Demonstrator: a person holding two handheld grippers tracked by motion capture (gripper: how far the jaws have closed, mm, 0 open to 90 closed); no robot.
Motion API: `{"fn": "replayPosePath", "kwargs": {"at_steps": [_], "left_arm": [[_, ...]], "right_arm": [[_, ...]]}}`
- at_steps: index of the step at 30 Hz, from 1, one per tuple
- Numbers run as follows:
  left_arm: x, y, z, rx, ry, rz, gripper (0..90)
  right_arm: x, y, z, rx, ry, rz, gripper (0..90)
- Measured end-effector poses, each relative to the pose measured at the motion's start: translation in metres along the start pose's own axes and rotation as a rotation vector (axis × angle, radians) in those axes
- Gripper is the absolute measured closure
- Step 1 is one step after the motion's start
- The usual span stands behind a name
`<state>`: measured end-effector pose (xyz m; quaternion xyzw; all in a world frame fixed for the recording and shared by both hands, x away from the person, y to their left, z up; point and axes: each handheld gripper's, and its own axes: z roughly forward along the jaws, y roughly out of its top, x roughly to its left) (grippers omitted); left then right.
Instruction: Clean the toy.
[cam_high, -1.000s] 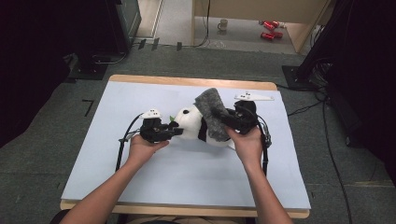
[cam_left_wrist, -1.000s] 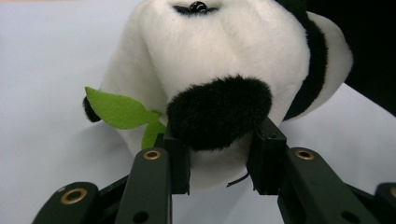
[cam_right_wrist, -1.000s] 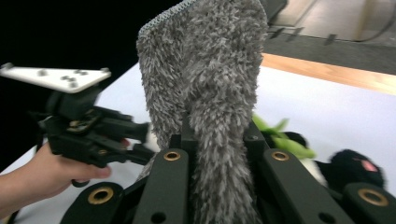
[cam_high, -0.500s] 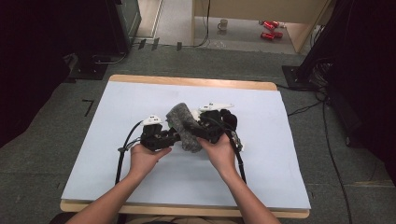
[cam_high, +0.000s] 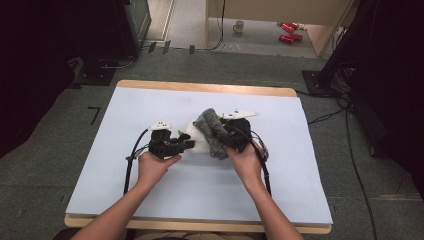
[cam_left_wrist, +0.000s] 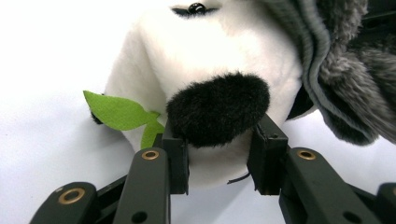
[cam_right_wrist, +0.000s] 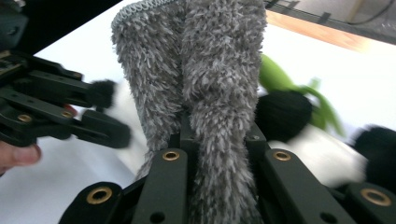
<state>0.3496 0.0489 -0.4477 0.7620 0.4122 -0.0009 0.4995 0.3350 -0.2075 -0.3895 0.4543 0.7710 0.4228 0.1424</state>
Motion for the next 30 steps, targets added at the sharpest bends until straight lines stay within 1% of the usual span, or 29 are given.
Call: {"fn": "replayPosePath", "kwargs": {"at_steps": [2,4,5,7,9,11,15,21,22,23,24,26,28,30], "left_arm": [[0.0,0.001,0.0,0.0,-0.002,0.005,64.7],[0.004,0.001,0.001,0.0,-0.013,-0.006,64.8],[0.007,0.001,0.0,-0.001,-0.019,-0.017,64.8],[0.008,0.002,0.001,-0.006,-0.026,-0.022,64.8],[0.007,0.002,0.001,-0.006,-0.027,-0.015,64.8],[0.008,0.003,0.002,-0.009,-0.03,-0.016,64.8],[0.012,0.003,0.001,-0.006,-0.047,-0.036,64.8],[0.012,0.004,0.002,-0.009,-0.049,-0.039,64.8],[0.012,0.004,0.002,-0.009,-0.049,-0.039,64.7],[0.012,0.003,0.002,-0.014,-0.044,-0.033,64.7],[0.012,0.003,0.002,-0.014,-0.044,-0.033,64.6],[0.012,0.003,0.001,-0.009,-0.036,-0.035,64.6],[0.011,0.002,0.001,-0.009,-0.03,-0.037,64.6],[0.01,0.002,0.0,-0.006,-0.028,-0.034,64.6]], "right_arm": [[-0.008,-0.001,-0.007,-0.004,-0.007,0.021,77.6],[-0.015,-0.001,-0.012,-0.019,-0.015,0.038,77.6],[-0.02,-0.001,-0.016,-0.026,-0.025,0.049,77.7],[-0.03,-0.001,-0.025,-0.045,-0.056,0.07,78.4],[-0.038,-0.003,-0.029,-0.051,-0.053,0.093,78.6],[-0.041,-0.004,-0.03,-0.05,-0.056,0.1,78.6],[-0.042,-0.001,-0.036,-0.062,-0.096,0.073,79.1],[-0.052,-0.002,-0.047,-0.078,-0.127,0.094,79.2],[-0.054,-0.002,-0.05,-0.081,-0.13,0.104,79.2],[-0.055,-0.001,-0.052,-0.085,-0.128,0.117,79.3],[-0.056,-0.001,-0.054,-0.091,-0.113,0.135,79.4],[-0.054,0.001,-0.057,-0.102,-0.089,0.152,79.6],[-0.047,0.007,-0.058,-0.111,-0.065,0.145,79.7],[-0.037,0.012,-0.057,-0.113,-0.046,0.126,79.6]]}}
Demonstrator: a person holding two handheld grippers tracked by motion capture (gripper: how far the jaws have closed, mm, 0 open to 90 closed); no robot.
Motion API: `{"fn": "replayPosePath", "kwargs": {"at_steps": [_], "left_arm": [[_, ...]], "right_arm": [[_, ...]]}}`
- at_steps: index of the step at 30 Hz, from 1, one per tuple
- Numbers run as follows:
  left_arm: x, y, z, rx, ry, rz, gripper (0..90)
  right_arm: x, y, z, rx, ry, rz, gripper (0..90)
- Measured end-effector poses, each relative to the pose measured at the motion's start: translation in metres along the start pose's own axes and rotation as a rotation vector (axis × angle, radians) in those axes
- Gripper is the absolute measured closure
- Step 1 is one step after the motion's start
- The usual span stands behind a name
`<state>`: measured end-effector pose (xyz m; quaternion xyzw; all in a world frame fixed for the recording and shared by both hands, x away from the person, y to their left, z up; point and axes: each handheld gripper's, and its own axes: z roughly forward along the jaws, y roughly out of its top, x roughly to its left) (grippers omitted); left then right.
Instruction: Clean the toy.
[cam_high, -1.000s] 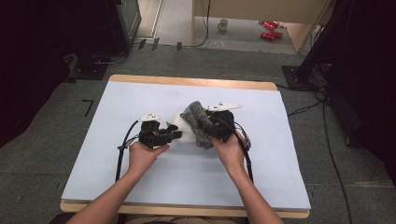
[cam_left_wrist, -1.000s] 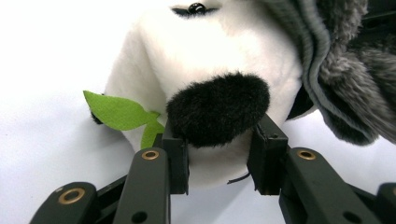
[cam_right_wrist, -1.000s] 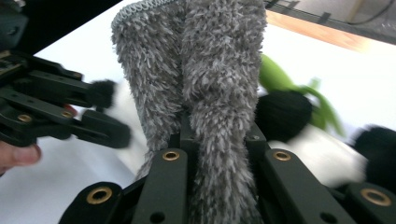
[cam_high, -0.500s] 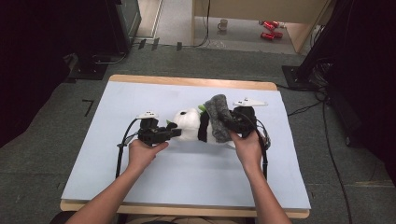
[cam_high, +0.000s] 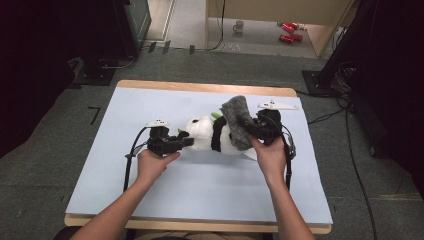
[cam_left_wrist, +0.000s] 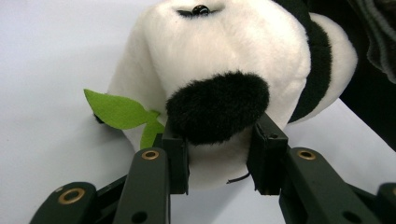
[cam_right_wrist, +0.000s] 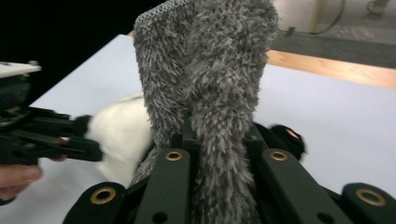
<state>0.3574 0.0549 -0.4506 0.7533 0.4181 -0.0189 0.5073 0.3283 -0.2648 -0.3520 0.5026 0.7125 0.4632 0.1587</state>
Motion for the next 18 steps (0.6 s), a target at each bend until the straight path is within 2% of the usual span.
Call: {"fn": "replayPosePath", "kwargs": {"at_steps": [2,5,8,9,12,16,17,18], "left_arm": [[-0.003,-0.001,-0.001,-0.008,0.005,0.008,64.6],[-0.009,-0.001,-0.003,-0.005,0.007,-0.009,64.6],[-0.013,-0.001,-0.005,-0.003,0.006,-0.018,64.6],[-0.017,-0.001,-0.006,-0.001,0.011,-0.008,64.6],[-0.022,-0.001,-0.009,-0.012,0.017,-0.003,64.6],[-0.025,-0.002,-0.009,-0.018,0.022,-0.001,64.6],[-0.026,-0.002,-0.009,-0.016,0.029,0.004,64.6],[-0.027,-0.002,-0.009,-0.01,0.037,0.011,64.6]], "right_arm": [[0.01,0.003,0.003,-0.003,0.034,-0.013,79.6],[0.024,0.005,0.01,0.007,0.075,-0.03,79.5],[0.042,0.004,0.022,0.027,0.138,-0.047,79.5],[0.048,0.003,0.027,0.036,0.152,-0.051,79.5],[0.062,-0.002,0.041,0.069,0.168,-0.07,79.4],[0.07,-0.01,0.052,0.093,0.193,-0.065,79.2],[0.072,-0.014,0.058,0.098,0.218,-0.051,79.1],[0.073,-0.016,0.06,0.102,0.222,-0.045,79.0]]}}
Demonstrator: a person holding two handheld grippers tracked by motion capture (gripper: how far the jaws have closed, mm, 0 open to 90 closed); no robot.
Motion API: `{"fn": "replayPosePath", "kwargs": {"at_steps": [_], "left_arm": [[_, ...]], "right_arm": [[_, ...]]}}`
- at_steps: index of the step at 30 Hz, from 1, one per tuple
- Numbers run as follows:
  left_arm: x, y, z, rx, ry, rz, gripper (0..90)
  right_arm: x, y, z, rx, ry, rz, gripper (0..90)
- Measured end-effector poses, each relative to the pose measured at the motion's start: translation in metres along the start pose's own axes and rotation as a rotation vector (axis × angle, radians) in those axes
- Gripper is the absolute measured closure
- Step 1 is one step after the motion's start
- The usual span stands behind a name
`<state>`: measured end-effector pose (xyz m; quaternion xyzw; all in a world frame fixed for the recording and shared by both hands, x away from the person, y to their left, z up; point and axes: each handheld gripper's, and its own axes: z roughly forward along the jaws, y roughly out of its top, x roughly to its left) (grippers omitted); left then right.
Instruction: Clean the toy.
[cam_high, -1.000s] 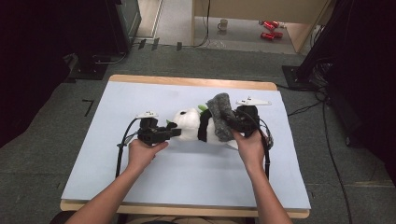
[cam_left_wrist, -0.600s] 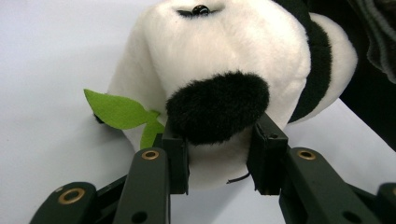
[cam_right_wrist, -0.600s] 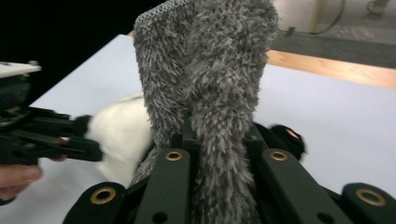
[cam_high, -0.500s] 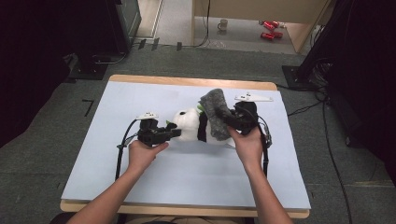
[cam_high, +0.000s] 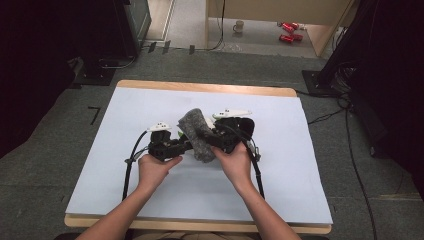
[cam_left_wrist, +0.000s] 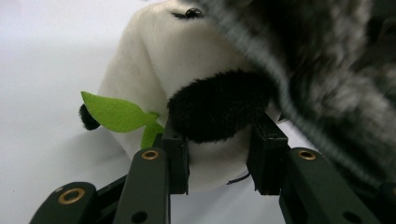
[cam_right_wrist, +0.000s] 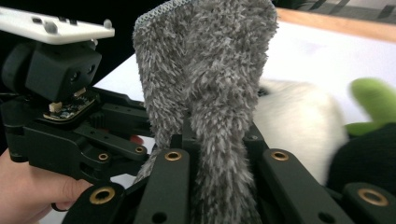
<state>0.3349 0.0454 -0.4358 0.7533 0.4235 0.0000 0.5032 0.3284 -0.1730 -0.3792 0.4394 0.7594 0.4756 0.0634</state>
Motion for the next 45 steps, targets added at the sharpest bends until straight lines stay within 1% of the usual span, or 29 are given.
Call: {"fn": "replayPosePath", "kwargs": {"at_steps": [1,3,4,5,7,8,10,11,12,13,15,16,17,21,25,26,27,32,37,41,45], "left_arm": [[0.0,0.0,0.0,0.007,0.003,0.011,64.6],[0.004,0.0,0.001,0.014,0.003,0.02,64.5],[0.004,0.0,0.001,0.014,0.003,0.02,64.5],[0.007,0.0,0.002,0.02,0.008,0.02,64.6],[0.012,0.0,0.003,0.024,0.009,0.012,64.7],[0.015,0.001,0.003,0.02,0.005,-0.001,64.8],[0.019,0.002,0.002,0.02,-0.003,-0.015,64.8],[0.021,0.003,0.002,0.02,-0.012,-0.021,64.8],[0.022,0.004,0.003,0.018,-0.021,-0.022,64.8],[0.022,0.005,0.004,0.015,-0.024,-0.018,64.8],[0.023,0.006,0.005,0.015,-0.028,-0.016,64.9],[0.024,0.007,0.005,0.019,-0.028,-0.013,64.9],[0.026,0.008,0.005,0.021,-0.033,-0.019,64.9],[0.032,0.011,0.005,0.03,-0.042,-0.025,64.9],[0.035,0.013,0.006,0.028,-0.048,-0.026,65.1],[0.035,0.013,0.006,0.028,-0.048,-0.026,65.0],[0.036,0.014,0.007,0.028,-0.05,-0.027,65.0],[0.037,0.016,0.008,0.025,-0.055,-0.031,65.1],[0.037,0.016,0.008,0.022,-0.058,-0.031,65.1],[0.037,0.016,0.008,0.024,-0.046,-0.022,65.0],[0.038,0.015,0.008,0.023,-0.043,-0.023,65.0]], "right_arm": [[0.001,-0.002,0.003,0.005,-0.009,-0.014,79.0],[-0.001,-0.004,0.005,0.012,-0.039,-0.067,78.9],[-0.001,-0.004,0.005,0.012,-0.039,-0.067,78.9],[-0.005,-0.005,0.005,0.017,-0.053,-0.073,79.0],[-0.009,-0.006,0.005,0.024,-0.073,-0.078,78.9],[-0.011,-0.007,0.003,0.026,-0.087,-0.083,78.8],[-0.017,-0.008,-0.001,0.026,-0.132,-0.102,78.6],[-0.021,-0.009,-0.004,0.029,-0.164,-0.097,78.7],[-0.026,-0.01,-0.007,0.023,-0.176,-0.086,78.7],[-0.034,-0.011,-0.012,0.015,-0.169,-0.061,78.8],[-0.041,-0.012,-0.018,0.001,-0.169,-0.037,78.7],[-0.043,-0.012,-0.021,-0.003,-0.176,-0.034,78.7],[-0.044,-0.011,-0.023,-0.007,-0.183,-0.033,78.7],[-0.051,-0.009,-0.038,-0.029,-0.23,-0.025,78.3],[-0.065,-0.011,-0.056,-0.063,-0.258,0.016,79.0],[-0.065,-0.011,-0.056,-0.063,-0.258,0.016,79.0],[-0.069,-0.012,-0.064,-0.074,-0.272,0.029,79.0],[-0.074,-0.016,-0.071,-0.082,-0.303,0.031,78.9],[-0.083,-0.02,-0.075,-0.098,-0.31,0.054,78.7],[-0.088,-0.021,-0.081,-0.105,-0.338,0.065,78.8],[-0.098,-0.026,-0.087,-0.104,-0.354,0.097,78.9]]}}
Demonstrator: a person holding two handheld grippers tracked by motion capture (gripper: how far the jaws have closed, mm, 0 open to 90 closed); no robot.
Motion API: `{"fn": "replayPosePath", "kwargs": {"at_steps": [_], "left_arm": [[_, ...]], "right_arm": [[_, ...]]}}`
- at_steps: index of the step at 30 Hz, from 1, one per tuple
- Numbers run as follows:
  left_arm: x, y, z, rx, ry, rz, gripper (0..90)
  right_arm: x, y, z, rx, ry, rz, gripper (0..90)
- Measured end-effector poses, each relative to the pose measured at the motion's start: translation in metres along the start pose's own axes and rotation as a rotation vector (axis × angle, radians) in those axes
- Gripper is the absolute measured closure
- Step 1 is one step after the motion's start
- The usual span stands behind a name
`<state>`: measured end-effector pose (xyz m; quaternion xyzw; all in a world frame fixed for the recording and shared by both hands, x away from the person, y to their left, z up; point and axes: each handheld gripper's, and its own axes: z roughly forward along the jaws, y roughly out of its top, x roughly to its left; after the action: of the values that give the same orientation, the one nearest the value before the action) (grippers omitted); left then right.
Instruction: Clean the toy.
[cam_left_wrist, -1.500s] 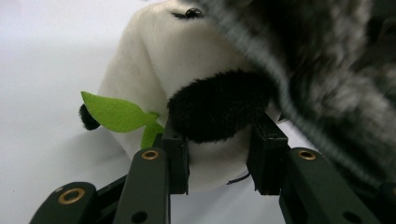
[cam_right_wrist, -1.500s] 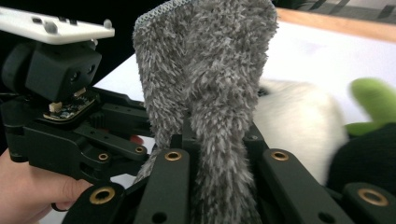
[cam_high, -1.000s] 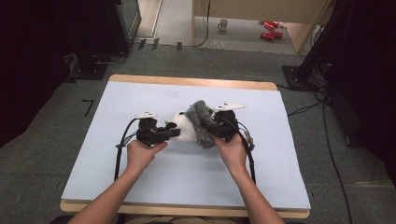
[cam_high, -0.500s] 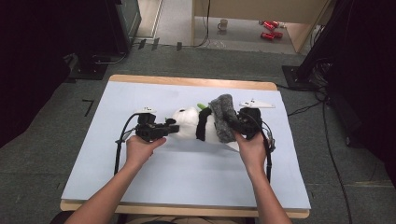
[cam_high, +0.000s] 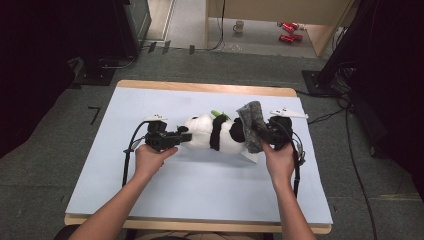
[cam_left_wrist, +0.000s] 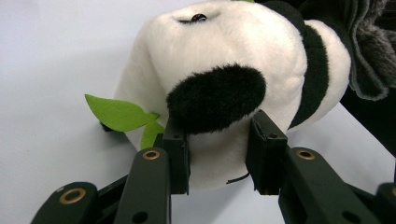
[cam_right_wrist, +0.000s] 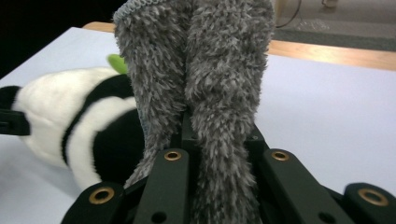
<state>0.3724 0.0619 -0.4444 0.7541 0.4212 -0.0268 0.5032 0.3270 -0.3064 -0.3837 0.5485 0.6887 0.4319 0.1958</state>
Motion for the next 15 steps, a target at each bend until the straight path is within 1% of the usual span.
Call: {"fn": "replayPosePath", "kwargs": {"at_steps": [3,4,6,7,8,9,10,13,14,15], "left_arm": [[0.001,-0.001,-0.001,0.002,0.013,0.008,65.0],[0.002,-0.001,-0.001,0.002,0.012,0.008,65.0],[0.001,-0.001,-0.001,0.001,0.014,0.011,65.0],[0.001,-0.001,-0.001,0.001,0.014,0.011,65.0],[0.001,-0.001,-0.001,-0.005,0.015,0.008,64.9],[0.001,-0.001,-0.001,-0.005,0.015,0.008,65.0],[0.001,-0.001,-0.001,-0.004,0.012,0.007,64.9],[0.001,-0.001,-0.001,-0.007,0.013,0.009,64.8],[0.001,-0.001,-0.001,-0.008,0.015,0.01,64.6],[0.001,-0.001,-0.001,-0.008,0.015,0.01,64.5]], "right_arm": [[-0.008,-0.003,0.0,0.031,-0.041,0.019,79.2],[-0.011,-0.004,0.001,0.044,-0.039,0.033,79.2],[-0.014,-0.004,-0.002,0.034,-0.015,0.057,79.3],[-0.014,-0.002,-0.004,0.02,-0.002,0.065,79.3],[-0.012,0.001,-0.008,0.002,0.016,0.071,79.3],[-0.012,0.001,-0.008,0.002,0.016,0.071,79.3],[-0.004,0.007,-0.015,-0.021,0.03,0.052,79.3],[0.008,0.014,-0.024,-0.052,0.055,0.027,79.3],[0.011,0.016,-0.025,-0.056,0.065,0.023,79.2],[0.011,0.016,-0.025,-0.056,0.065,0.023,79.2]]}}
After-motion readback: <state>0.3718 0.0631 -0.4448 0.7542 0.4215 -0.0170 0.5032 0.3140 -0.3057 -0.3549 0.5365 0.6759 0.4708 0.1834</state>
